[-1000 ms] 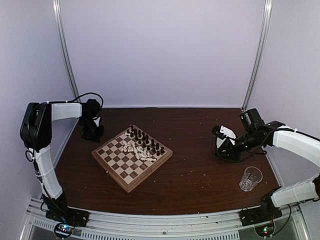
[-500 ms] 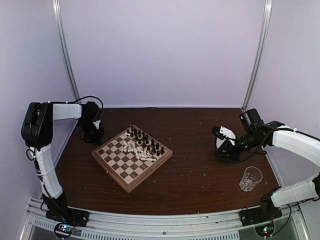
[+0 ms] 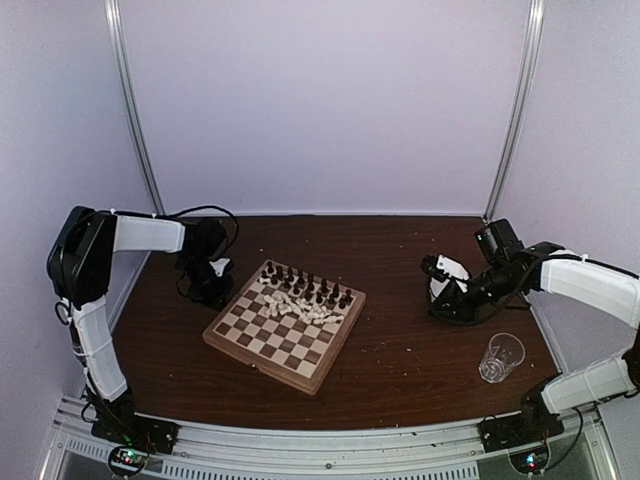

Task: Set up the chess pieces on the board
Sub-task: Position the chessboard at the center of the board.

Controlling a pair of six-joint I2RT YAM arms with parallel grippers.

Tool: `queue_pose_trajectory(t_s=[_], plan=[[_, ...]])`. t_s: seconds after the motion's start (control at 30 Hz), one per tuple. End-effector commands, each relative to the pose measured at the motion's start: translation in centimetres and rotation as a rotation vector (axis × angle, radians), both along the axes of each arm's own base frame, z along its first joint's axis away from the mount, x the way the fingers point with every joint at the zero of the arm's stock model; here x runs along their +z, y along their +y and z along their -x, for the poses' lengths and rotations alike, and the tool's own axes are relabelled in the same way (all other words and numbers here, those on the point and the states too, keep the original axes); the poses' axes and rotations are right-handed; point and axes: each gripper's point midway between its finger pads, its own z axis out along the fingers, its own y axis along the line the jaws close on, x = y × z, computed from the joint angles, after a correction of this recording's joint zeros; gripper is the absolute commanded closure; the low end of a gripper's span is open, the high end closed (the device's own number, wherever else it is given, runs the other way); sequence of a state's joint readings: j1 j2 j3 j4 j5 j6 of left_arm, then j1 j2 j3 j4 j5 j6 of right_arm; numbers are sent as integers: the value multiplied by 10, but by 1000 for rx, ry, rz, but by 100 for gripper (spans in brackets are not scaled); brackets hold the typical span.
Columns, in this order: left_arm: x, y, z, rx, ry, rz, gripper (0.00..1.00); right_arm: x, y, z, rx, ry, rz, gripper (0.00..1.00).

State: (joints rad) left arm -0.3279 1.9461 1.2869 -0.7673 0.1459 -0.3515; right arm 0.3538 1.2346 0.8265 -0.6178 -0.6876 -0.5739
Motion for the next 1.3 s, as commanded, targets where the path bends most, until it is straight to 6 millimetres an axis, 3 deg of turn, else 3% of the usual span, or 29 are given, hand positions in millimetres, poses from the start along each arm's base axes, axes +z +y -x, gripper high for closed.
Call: queue_pose_trajectory(t_s=[0.0,0.2,0.33,0.63,0.8,0.9,1.03,1.13,1.2,1.27], plan=[[4,-35,36,-56,22,57,100,-1,6,3,24,17,-9,91],[-3,-71,64,-135,8,85,100,-3,4,3,19,19,2,90],[-12,-81,75,-145,25,82,100,-4,4,2,14,15,7,90],[-4,-115,107,-240,9,87,100,-7,7,0,20,36,8,90],[6,-121,122,-258,7,88,100,-4,13,-3,39,34,30,90],[33,-114,116,-281,-49,52,100,5,21,-5,64,27,38,88],[93,-108,86,-336,-174,6,100,20,35,-15,92,29,64,85],[122,-111,60,-355,-266,14,77,29,51,-23,123,54,70,80],[134,-121,45,-394,-344,43,61,31,63,-27,142,71,80,79],[138,-127,30,-400,-402,61,52,34,71,-27,160,106,88,79]])
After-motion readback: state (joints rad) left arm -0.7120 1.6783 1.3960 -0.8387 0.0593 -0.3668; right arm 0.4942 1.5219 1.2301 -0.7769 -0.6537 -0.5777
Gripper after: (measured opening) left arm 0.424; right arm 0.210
